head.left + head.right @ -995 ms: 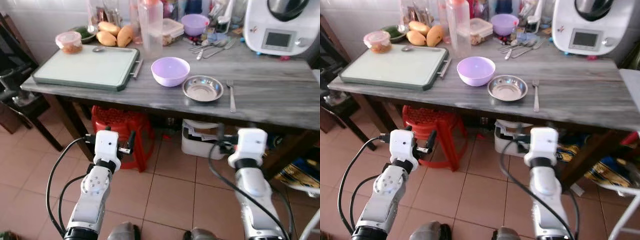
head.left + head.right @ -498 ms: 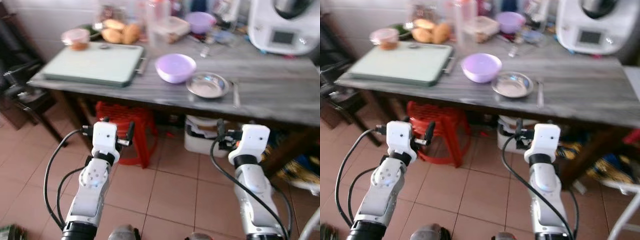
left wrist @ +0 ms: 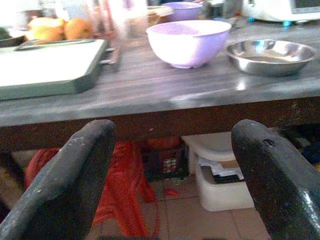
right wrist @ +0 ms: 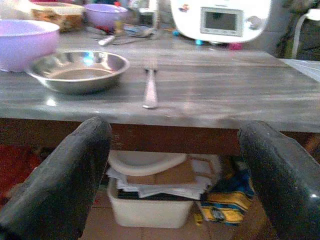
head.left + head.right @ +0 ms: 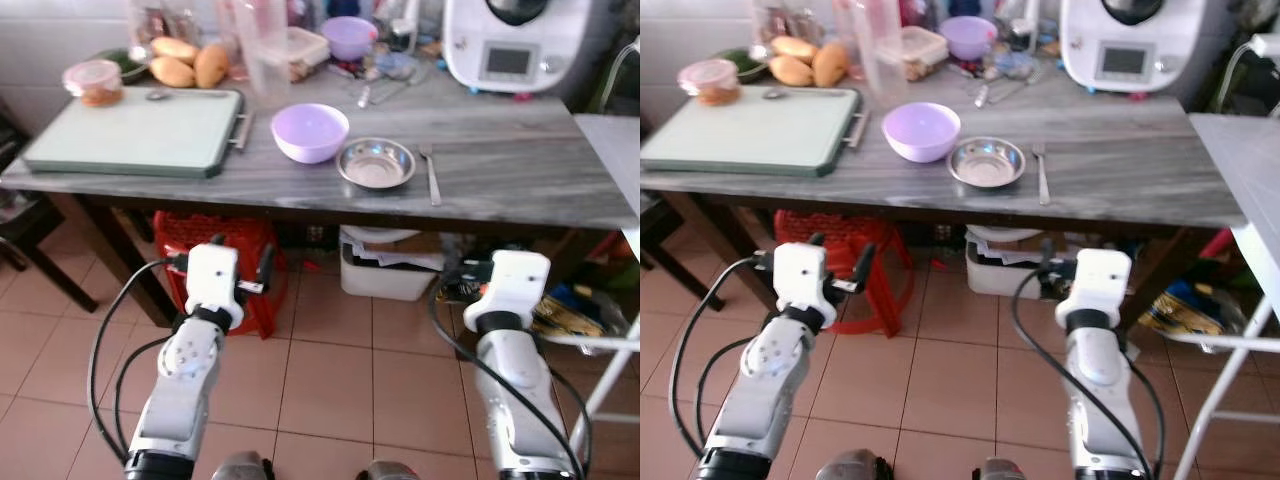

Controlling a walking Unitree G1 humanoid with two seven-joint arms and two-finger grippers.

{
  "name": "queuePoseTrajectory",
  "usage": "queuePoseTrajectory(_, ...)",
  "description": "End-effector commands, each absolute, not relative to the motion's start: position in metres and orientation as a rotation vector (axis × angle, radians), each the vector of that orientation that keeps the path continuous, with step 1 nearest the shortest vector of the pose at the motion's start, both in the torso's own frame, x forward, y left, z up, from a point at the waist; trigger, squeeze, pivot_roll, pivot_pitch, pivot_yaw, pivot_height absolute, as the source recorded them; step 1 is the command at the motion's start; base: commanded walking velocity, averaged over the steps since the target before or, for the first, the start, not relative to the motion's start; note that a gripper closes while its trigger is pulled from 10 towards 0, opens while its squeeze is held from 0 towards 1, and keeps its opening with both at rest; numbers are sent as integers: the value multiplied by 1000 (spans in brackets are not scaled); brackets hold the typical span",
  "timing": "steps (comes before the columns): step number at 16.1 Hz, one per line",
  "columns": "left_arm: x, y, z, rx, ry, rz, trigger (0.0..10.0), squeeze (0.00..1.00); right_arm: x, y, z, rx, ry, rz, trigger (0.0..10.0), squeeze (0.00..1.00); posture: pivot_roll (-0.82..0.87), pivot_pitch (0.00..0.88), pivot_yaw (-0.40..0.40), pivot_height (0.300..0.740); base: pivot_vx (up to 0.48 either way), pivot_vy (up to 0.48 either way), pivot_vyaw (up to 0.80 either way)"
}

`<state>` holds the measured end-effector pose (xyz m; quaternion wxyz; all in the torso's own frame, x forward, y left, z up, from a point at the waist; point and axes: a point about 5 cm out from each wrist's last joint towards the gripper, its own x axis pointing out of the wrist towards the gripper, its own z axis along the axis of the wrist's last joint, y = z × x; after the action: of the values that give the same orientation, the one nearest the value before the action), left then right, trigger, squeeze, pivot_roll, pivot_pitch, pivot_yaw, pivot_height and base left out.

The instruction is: Setting the table

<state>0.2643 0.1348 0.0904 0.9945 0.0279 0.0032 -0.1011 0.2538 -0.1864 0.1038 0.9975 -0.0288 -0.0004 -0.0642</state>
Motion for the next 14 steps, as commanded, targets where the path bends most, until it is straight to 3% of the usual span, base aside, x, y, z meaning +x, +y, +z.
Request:
queuePoseTrajectory(1,264,135,95,57,-4,-208,10000,0,253,-189,110,-55,-19,-130,10000,0,-33,0,38,740,0,-386,0)
queuePoseTrajectory(6,263,136,95,56,4,-205,10000,0,251,-191,109,-59,-6,-133,10000,0,-37,0,37,740,0,-404,-455)
queuePoseTrajectory(14,263,137,96,60,10,-207,10000,0,247,-193,108,-65,5,-142,10000,0,-38,0,36,740,0,-406,0)
